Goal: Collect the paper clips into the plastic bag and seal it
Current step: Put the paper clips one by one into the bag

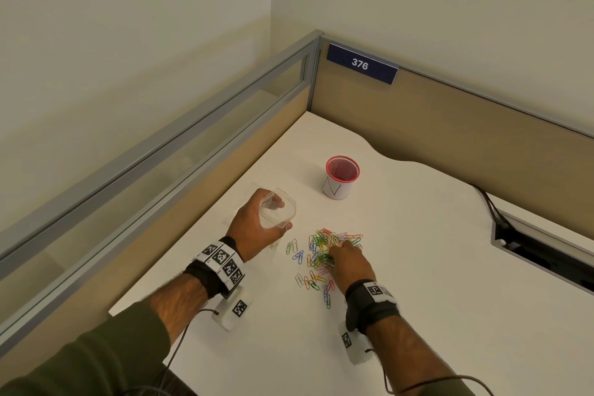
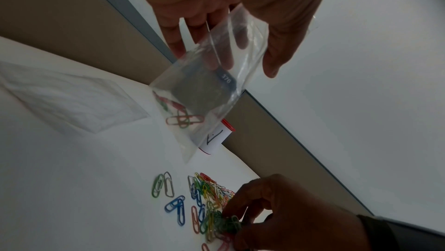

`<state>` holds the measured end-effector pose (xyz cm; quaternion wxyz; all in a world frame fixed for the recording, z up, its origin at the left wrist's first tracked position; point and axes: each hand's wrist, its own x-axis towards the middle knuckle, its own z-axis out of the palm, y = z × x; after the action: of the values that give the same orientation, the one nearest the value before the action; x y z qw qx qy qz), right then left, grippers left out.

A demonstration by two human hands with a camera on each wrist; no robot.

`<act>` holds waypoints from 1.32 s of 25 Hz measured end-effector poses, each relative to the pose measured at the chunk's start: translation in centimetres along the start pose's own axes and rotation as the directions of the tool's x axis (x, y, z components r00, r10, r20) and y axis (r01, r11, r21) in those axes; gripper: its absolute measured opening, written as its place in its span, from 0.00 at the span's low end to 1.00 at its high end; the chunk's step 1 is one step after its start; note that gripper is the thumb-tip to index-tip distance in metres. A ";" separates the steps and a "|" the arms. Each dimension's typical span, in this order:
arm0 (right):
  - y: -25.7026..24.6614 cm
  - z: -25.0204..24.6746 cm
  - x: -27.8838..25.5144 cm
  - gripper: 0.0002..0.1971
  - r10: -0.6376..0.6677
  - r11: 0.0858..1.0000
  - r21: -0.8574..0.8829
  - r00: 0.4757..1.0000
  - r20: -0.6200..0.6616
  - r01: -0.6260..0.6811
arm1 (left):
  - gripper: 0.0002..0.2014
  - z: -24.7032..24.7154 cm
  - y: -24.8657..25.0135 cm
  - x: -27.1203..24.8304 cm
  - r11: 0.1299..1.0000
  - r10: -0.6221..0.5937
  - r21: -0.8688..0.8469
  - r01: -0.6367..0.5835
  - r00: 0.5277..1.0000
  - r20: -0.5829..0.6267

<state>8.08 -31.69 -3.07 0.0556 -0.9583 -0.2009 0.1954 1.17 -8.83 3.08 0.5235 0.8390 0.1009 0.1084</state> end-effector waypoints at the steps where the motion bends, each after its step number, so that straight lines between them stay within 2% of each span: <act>1: -0.1 0.0 0.0 0.13 -0.010 1.000 -0.012 1.000 -0.023 0.010 | 0.22 0.0 0.1 -0.1 1.000 -0.001 0.000 0.001 1.000 0.002; 5: 0.3 -0.8 0.3 0.09 0.032 0.999 0.040 0.998 -0.054 -0.030 | 0.22 0.3 0.2 0.0 1.000 -0.008 0.002 0.008 1.000 0.022; 9: 1.4 -2.2 0.4 0.04 0.119 0.972 0.213 0.988 -0.097 -0.096 | 0.22 0.7 0.2 0.3 1.000 -0.014 0.005 0.014 0.999 0.035; 15: 2.9 -4.4 0.0 0.04 0.209 0.809 0.583 0.964 -0.163 -0.077 | 0.22 1.6 0.3 0.7 1.000 -0.003 0.003 0.003 0.999 0.052; 21: 2.6 -6.7 -0.6 0.01 0.231 0.734 0.675 0.963 -0.135 -0.082 | 0.22 2.5 0.8 1.1 1.000 -0.006 0.007 0.006 0.997 0.080; 24: 1.7 -8.6 -1.4 0.03 0.204 0.699 0.715 0.962 -0.182 -0.013 | 0.22 2.8 0.8 1.3 1.000 0.000 0.012 -0.001 0.996 0.084; 29: -1.4 -14.2 -3.3 0.02 0.131 0.558 0.811 0.947 -0.294 0.175 | 0.22 3.2 0.9 1.5 1.000 0.013 0.013 -0.014 0.996 0.093; 31: -3.1 -15.8 -3.9 0.03 0.079 0.546 0.806 0.944 -0.320 0.228 | 0.23 3.4 1.0 1.5 1.000 0.020 0.013 -0.022 0.995 0.096; 33: -4.9 -16.4 -4.0 0.04 0.028 0.576 0.779 0.947 -0.321 0.247 | 0.24 3.6 1.1 1.5 0.999 0.032 0.013 -0.034 0.994 0.101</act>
<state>9.49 -29.31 14.26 0.5281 -0.8300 -0.1381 0.1147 3.72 -12.00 2.68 0.5199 0.8488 0.0615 0.0739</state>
